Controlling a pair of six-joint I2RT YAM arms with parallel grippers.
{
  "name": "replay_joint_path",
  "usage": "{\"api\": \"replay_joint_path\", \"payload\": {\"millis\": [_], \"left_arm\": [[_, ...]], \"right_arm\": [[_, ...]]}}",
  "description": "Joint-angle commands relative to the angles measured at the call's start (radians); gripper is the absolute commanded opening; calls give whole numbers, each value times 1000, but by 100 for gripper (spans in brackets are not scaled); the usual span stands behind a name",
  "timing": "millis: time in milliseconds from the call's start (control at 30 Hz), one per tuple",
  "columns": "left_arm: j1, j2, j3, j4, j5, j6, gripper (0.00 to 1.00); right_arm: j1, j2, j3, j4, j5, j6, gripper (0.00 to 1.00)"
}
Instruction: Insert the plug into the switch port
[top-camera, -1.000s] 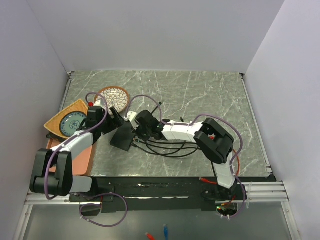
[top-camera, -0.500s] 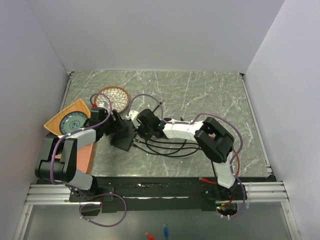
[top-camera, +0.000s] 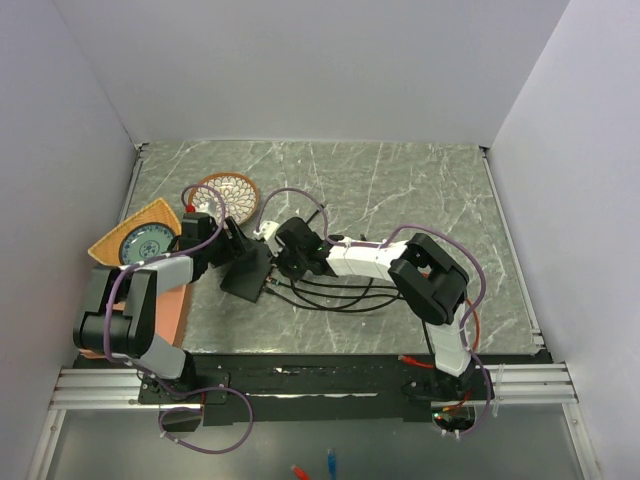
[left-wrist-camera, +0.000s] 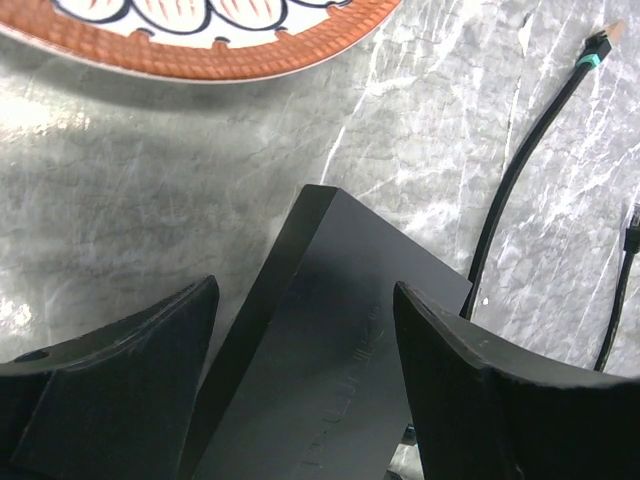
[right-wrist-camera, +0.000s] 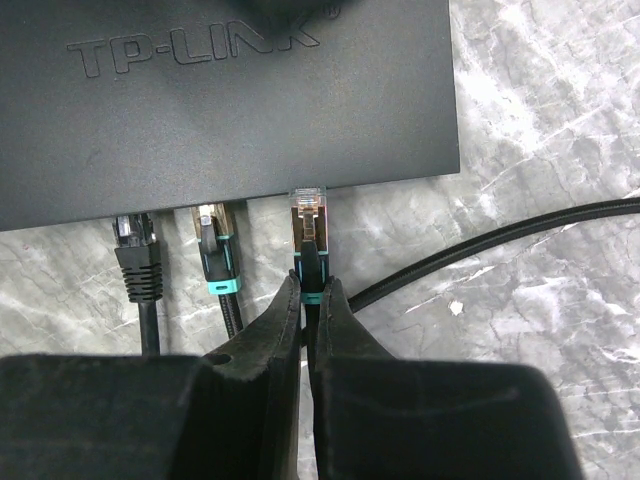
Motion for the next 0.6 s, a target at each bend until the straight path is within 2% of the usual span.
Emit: {"api": "replay_joint_path", "payload": {"millis": [0,267,567], "left_arm": [[4,31,20,19,41,30,75],[4,65,36,34,81,44,66],[4,100,52,43,116,55,58]], "right_arm": [[0,38,-54,-194,-6,5,0],[1,34,-41,-239,3,-30,0],[3,6,-45,-211,-19,-27,0]]}}
